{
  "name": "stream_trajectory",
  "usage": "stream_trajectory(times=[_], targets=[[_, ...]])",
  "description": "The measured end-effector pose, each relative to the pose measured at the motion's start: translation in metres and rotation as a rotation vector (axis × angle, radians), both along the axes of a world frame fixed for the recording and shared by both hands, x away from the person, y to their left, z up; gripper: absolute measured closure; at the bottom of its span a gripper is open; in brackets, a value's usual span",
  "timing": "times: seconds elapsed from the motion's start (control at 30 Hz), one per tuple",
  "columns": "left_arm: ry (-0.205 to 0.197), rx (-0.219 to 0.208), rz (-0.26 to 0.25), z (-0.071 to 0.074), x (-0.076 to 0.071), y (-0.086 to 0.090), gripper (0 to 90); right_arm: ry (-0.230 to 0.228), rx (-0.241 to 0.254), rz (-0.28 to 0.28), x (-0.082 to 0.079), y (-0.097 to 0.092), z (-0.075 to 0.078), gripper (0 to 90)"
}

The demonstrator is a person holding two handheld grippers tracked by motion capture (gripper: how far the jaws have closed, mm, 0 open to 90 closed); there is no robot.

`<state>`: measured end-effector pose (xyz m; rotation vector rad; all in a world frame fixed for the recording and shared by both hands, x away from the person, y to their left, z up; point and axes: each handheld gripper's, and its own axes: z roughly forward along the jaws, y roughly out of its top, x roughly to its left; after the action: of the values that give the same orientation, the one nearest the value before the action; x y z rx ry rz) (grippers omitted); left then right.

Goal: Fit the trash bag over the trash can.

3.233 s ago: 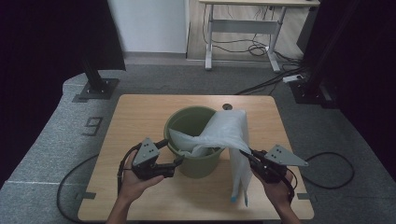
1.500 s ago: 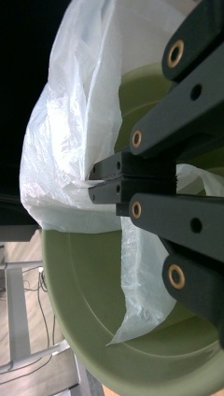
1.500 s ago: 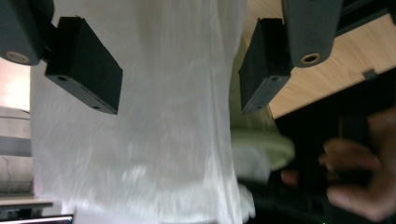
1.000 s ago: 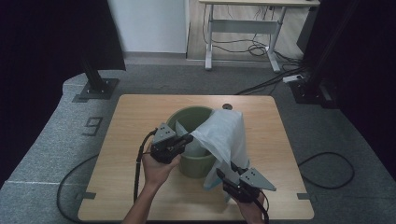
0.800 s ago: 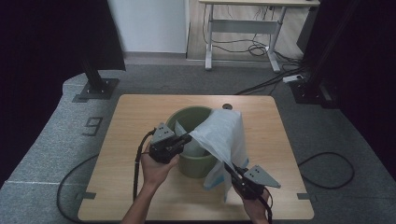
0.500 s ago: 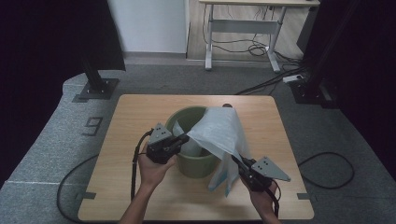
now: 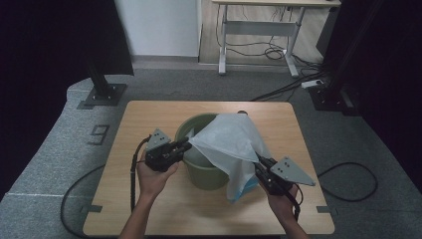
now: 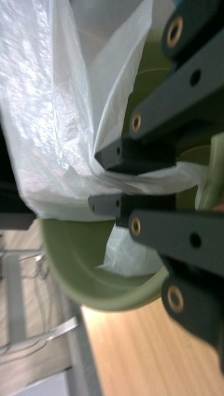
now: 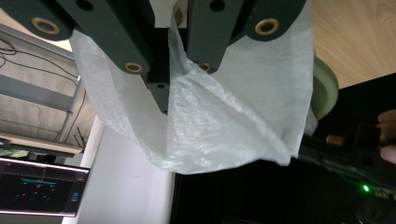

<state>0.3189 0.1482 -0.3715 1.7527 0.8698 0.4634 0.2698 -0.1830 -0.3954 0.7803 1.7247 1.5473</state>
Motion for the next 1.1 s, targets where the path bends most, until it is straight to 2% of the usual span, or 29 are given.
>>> stream_trajectory(times=[0.07,0.2,0.37,0.47,0.67,0.77,0.83,0.97,1.03,1.1], targets=[[-0.015,-0.011,-0.011,0.006,-0.004,0.001,66.7,0.007,-0.004,0.005,0.0,0.0,-0.001,88.9],[-0.038,-0.001,-0.041,0.017,-0.01,0.002,56.7,0.02,-0.01,0.008,0.002,-0.001,-0.002,88.9],[-0.046,0.021,-0.09,0.019,-0.015,-0.003,41.6,0.029,-0.009,0.005,0.003,-0.003,-0.002,88.9],[-0.054,0.038,-0.12,0.019,-0.016,-0.008,37.1,0.035,-0.013,0.007,0.003,-0.003,-0.002,88.9],[-0.057,0.086,-0.187,0.02,-0.013,-0.025,36.2,0.038,-0.006,0.014,0.004,-0.003,-0.001,88.8],[-0.051,0.111,-0.183,0.021,-0.008,-0.034,39.3,0.04,-0.007,0.025,0.005,-0.002,0.001,88.7],[-0.045,0.117,-0.185,0.02,-0.004,-0.038,46.9,0.042,-0.007,0.034,0.005,-0.002,0.002,88.5],[0.01,0.123,-0.212,0.019,0.004,-0.044,68.8,0.042,-0.013,0.052,0.002,-0.001,0.002,87.6],[0.033,0.123,-0.224,0.017,0.007,-0.045,76.2,0.044,-0.015,0.061,0.001,-0.002,0.001,86.8],[0.03,0.124,-0.206,0.016,0.008,-0.044,80.9,0.052,-0.018,0.075,0.002,-0.003,0.0,85.6]])
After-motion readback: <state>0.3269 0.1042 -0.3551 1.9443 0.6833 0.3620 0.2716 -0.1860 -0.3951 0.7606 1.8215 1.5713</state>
